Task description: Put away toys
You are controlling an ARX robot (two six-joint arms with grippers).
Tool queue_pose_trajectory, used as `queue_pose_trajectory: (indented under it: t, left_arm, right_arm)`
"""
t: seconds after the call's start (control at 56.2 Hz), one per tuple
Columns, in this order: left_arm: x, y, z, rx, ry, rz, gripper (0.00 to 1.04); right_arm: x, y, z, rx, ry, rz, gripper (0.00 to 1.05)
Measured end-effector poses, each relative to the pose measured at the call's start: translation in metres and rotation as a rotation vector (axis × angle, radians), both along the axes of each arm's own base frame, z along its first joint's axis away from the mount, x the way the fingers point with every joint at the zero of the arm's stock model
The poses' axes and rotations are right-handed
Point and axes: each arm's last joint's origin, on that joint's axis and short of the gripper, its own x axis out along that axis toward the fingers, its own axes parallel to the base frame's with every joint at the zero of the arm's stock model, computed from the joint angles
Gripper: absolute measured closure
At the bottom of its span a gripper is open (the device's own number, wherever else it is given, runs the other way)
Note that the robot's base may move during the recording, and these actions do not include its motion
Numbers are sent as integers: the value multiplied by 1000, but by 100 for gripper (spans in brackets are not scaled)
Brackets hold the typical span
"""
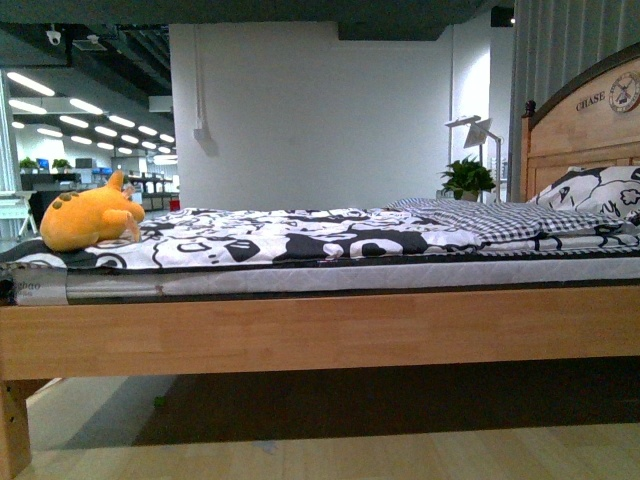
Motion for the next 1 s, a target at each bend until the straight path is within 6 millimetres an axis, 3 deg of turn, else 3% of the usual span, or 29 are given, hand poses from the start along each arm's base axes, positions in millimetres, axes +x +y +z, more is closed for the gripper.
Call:
queue_pose_trajectory:
  t: [0.996]
  left_arm:
    - [0,0,0,0,0,0,6]
  right_arm:
    - [0,0,0,0,0,-3,0]
